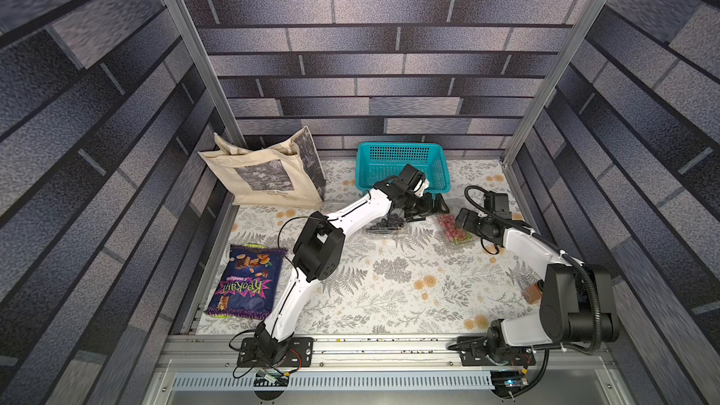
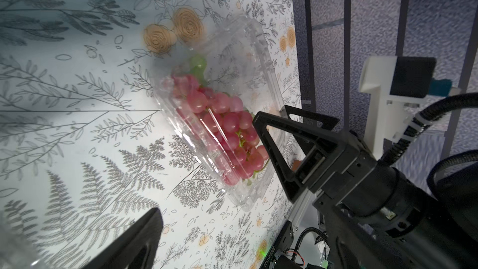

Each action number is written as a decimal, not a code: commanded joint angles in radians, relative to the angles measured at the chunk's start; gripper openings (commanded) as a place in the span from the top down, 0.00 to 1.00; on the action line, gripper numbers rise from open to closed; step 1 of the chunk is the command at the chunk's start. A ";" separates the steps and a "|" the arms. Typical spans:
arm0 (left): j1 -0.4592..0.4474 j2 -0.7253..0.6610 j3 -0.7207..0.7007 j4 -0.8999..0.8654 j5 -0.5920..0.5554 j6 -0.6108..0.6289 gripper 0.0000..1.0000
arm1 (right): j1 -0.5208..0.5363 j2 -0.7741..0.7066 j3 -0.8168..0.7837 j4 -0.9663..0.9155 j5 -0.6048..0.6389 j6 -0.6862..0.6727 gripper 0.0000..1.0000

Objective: Pack grapes into containers
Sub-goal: Close the packing box at the center of the board.

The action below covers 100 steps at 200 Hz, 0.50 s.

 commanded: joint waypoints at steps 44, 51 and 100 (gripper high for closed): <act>-0.002 -0.063 -0.052 -0.023 -0.092 -0.021 0.00 | 0.017 -0.024 -0.030 -0.017 0.016 -0.008 0.00; -0.003 -0.061 -0.051 -0.023 -0.100 -0.024 0.00 | 0.021 -0.028 -0.032 -0.013 0.017 -0.008 0.00; -0.048 -0.019 -0.007 -0.003 -0.101 -0.059 0.00 | 0.021 -0.034 -0.041 -0.010 0.026 -0.001 0.00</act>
